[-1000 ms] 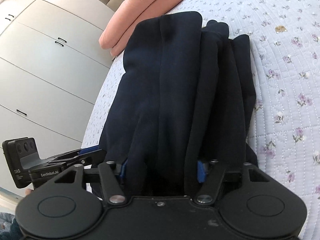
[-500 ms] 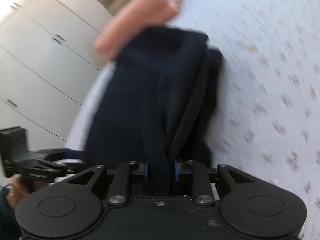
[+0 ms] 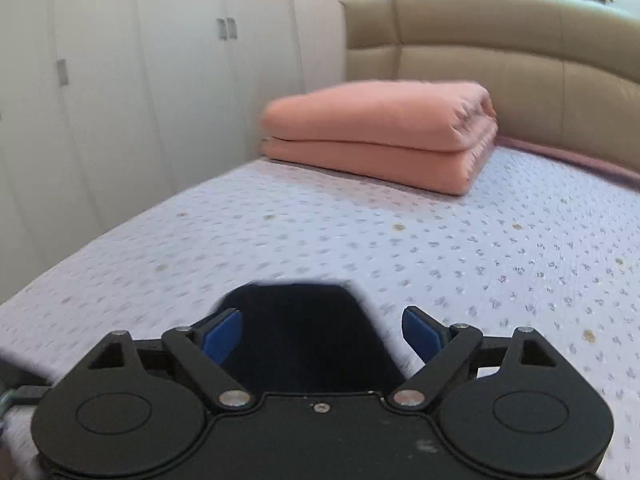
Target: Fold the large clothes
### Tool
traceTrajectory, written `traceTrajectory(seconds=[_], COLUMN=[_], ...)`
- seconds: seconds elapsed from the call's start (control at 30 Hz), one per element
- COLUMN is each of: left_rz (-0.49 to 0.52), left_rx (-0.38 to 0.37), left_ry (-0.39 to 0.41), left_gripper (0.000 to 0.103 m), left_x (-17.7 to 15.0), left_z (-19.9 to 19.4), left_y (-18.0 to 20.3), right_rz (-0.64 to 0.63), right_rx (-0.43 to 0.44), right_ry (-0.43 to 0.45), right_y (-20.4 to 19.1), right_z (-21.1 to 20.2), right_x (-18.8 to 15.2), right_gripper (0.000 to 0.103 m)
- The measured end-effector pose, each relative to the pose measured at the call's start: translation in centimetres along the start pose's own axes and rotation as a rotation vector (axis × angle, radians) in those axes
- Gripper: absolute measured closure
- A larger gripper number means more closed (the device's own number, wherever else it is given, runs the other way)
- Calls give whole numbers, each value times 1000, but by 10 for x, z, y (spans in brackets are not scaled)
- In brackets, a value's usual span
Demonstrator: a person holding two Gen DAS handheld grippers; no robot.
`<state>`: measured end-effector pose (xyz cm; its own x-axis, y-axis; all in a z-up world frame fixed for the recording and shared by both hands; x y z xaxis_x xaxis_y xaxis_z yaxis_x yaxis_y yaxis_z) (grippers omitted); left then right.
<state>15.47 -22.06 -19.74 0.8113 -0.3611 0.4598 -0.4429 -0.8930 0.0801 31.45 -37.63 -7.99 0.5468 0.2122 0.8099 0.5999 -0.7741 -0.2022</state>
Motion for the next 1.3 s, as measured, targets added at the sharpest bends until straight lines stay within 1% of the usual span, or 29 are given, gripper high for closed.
traceTrajectory(seconds=[0.03,0.07,0.1,0.13,0.17,0.2,0.27,0.33,0.37,0.43,0.47,0.5,0.53,0.6,0.63,0.67,0.7,0.77,0.83,0.87,0.97,1.0,1.07,1.1,1.13,1.17,1.2,1.27,1.3], left_rz=[10,13,10,2,-5,-9,-9,9,31,47,43,36,30,21,19,19,20,13,14,11,-20,-27,-37,-45,-50,-48,-36,-12,-12], left_rx=[0,-1,-6,-13,-19,-24,-26,-17,-7,12,16,17,16,19,23,28,32,37,37,35,19,13,4,1,-3,1,23,84,106], left_ry=[1,2,3,3,6,7,5,7,11,7,0,-10,-18,-27,-26,-24,-21,-18,-15,-14,-33,-37,-36,-38,-40,-39,-32,-5,12], left_gripper=[20,20,20,20,20,20,20,20,20,20,20,20,19,19,19,18,18,18,18,18,17,16,16,16,15,13,12,2,2], left_x=[-1,-1,-1,-2,-2,-2,-1,1,2,6,6,8,8,5,5,5,5,4,3,2,0,-2,-4,-5,-5,-4,-2,6,14], left_z=[-1,-2,-1,-1,-2,-2,-3,-6,-6,-5,-5,-3,-2,-2,-1,0,0,-1,-2,-1,-2,-5,-14,-20,-27,-34,-41,-53,-57], left_y=[1,1,-1,-2,-3,-4,-4,0,2,5,6,6,5,6,7,8,9,10,10,10,7,6,3,0,-4,-7,-11,-20,-27], right_rz=[78,160,209,214,197,209,240,229,205,162,182,242,304,338,341,352,368,378,317,275,202,165,47,23,67,125,178,249,278], right_rx=[47,103,152,177,171,152,94,27,-7,-68,-79,-70,-67,-109,-139,-157,-155,-147,-146,-136,-79,-82,-113,-163,-185,-234,-247,-260,-276], right_ry=[-44,-131,-210,-234,-183,-122,-38,-9,-9,-78,-115,-129,-107,-73,-68,-60,-46,-35,-76,-93,-160,-173,-245,-269,-261,-270,-281,-273,-259], right_y=[13,23,29,28,25,23,21,20,20,27,34,41,45,48,45,47,49,42,25,12,-14,-17,-16,-9,3,15,26,35,35], right_z=[19,37,51,58,54,47,39,37,40,58,66,68,64,48,39,26,15,-10,-31,-37,-46,-48,-44,-44,-49,-54,-60,-73,-79], right_x=[3,1,-4,-7,-8,-9,-4,2,2,-10,-16,-23,-27,-26,-26,-27,-29,-33,-43,-51,-83,-96,-120,-129,-133,-134,-134,-130,-127], right_gripper=[0,1,6,29,81,97,99,99,100,101,100,100,95,63,37,23,20,19,18,15,14,14,15,9,1,0,0,1,1])
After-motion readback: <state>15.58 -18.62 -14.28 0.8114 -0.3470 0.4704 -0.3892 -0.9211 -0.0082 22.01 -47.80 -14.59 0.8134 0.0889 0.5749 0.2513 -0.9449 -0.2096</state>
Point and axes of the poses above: each gripper's, at about its wrist camera, not at the fingertips, and z roughly the way its jaws point, y to its right, x to its top, the point moved 3 cm from there along z, roughly the way its jaws point, and after that the axes turned 3 degrees about x, right-handed, at the moved point
